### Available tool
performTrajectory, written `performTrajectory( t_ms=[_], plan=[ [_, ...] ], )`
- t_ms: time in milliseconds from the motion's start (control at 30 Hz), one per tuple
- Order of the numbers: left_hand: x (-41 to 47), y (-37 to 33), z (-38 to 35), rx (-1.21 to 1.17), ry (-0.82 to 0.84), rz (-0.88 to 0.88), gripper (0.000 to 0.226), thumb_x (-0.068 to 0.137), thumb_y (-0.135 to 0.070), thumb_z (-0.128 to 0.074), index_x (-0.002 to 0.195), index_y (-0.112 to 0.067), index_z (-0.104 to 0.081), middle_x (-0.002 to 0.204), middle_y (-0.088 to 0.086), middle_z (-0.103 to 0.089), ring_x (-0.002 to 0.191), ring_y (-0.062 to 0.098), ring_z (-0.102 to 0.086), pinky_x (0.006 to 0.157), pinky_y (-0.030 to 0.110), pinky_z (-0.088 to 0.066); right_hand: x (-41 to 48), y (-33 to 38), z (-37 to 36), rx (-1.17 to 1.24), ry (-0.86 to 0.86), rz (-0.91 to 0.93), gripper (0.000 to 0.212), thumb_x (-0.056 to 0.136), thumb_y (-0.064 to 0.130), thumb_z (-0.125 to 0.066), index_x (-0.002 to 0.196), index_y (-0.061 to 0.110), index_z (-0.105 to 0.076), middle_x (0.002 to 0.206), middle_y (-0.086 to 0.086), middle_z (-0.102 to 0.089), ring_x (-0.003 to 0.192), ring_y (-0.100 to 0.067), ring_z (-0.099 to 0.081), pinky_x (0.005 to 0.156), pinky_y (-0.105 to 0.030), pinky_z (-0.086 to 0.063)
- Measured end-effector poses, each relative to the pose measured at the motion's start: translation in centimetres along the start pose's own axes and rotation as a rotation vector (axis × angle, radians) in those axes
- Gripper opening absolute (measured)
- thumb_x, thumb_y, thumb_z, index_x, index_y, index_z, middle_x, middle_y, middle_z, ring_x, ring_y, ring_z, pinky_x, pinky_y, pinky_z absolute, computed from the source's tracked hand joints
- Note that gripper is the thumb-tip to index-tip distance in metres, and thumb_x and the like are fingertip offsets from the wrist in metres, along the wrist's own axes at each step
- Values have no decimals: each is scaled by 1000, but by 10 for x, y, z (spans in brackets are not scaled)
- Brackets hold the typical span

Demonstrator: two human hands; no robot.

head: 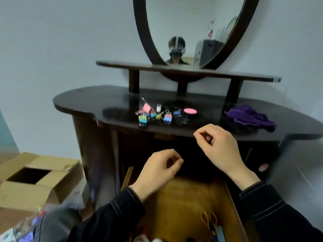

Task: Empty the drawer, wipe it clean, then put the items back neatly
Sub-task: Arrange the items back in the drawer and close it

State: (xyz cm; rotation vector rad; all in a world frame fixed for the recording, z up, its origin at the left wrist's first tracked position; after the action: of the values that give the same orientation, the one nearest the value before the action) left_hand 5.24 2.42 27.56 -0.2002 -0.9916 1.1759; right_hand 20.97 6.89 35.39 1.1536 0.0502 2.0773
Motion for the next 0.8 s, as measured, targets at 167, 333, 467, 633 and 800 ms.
performTrajectory(
  t_ms=[167,333,467,633,800],
  plan=[
    [23,-33,55,29,-201,-127,9,94,-31,-60,86,-28,-64,78,-14,-63,74,8,-61,62,28,-49,44,-25,-34,-192,238,-149,7,91,40,-61,94,40,-68,97,18,-57,86,-1,-57,64,-23,-40],
    [46,-20,99,292,-410,-66,7,87,-23,-69,86,-27,-63,81,-14,-58,78,6,-52,64,26,-46,60,-27,-59,-43,401,-186,5,91,40,-65,87,40,-67,99,23,-56,91,-1,-55,72,-25,-45],
    [64,11,119,502,-418,85,29,84,-38,-74,107,-23,-64,104,-6,-53,97,18,-46,77,32,-47,64,-36,-63,108,425,-247,7,86,37,-74,89,37,-67,98,17,-62,73,2,-54,70,-23,-43],
    [92,43,102,655,-145,253,56,85,-68,-55,127,-31,-52,118,-6,-48,112,20,-49,89,33,-40,71,-40,-67,188,412,-288,35,83,35,-78,113,38,-61,109,11,-63,81,-1,-57,87,-32,-52],
    [112,42,75,643,-26,215,63,86,-73,-48,135,-33,-49,126,-7,-48,118,17,-46,96,35,-37,79,-45,-68,256,372,-312,24,84,34,-77,104,38,-64,108,9,-65,78,-4,-56,91,-40,-53]
  ],
)
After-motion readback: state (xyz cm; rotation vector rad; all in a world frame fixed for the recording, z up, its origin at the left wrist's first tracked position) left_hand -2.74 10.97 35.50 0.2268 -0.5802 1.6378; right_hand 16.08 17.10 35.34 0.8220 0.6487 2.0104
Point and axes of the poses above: each hand's wrist, its own x-axis towards the middle knuckle, its own z-axis out of the back of the hand, y = z × x, the point moved 10 cm from there along x, towards the middle knuckle
